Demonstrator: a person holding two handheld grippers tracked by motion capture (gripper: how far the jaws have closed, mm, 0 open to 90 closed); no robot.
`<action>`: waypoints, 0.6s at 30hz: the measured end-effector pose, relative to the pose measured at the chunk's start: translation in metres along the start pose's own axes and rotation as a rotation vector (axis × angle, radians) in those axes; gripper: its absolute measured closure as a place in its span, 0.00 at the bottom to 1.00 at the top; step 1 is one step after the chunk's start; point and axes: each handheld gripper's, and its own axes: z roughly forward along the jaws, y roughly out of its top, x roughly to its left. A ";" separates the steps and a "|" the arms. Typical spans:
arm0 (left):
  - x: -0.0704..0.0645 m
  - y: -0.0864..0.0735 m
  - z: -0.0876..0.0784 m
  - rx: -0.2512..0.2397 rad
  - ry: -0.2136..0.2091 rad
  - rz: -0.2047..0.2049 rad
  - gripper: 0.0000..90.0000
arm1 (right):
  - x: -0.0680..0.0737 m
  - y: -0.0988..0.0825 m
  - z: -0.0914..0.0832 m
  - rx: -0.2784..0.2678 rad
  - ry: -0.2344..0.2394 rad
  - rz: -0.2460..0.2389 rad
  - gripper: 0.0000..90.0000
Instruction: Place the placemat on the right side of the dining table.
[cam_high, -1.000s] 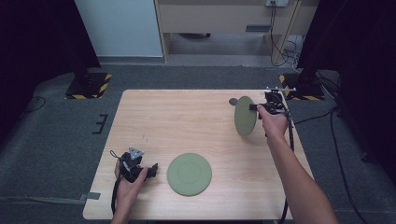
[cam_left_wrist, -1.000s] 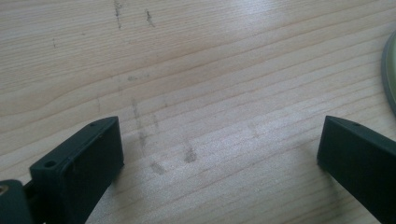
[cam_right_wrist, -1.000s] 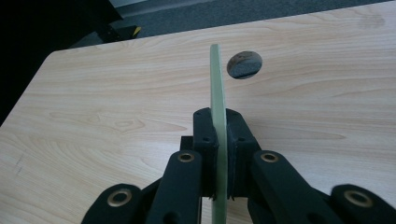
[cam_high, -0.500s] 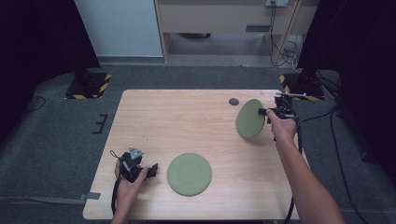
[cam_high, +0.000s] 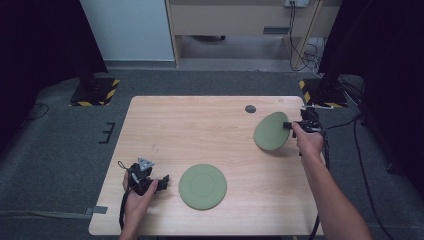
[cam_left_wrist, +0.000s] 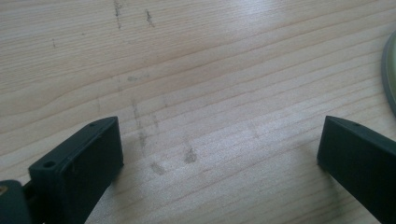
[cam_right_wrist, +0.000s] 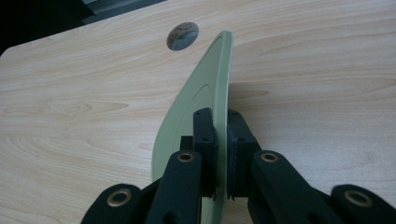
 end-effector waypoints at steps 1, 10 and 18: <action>0.000 0.000 0.000 0.000 0.000 0.000 0.00 | -0.001 -0.001 0.000 0.003 -0.001 0.003 0.95; 0.000 0.000 0.000 0.000 0.000 0.000 0.00 | -0.018 -0.007 0.007 0.022 -0.008 0.032 0.95; 0.000 0.000 0.000 0.000 0.000 0.000 0.00 | -0.031 -0.010 0.013 0.039 -0.003 0.054 0.95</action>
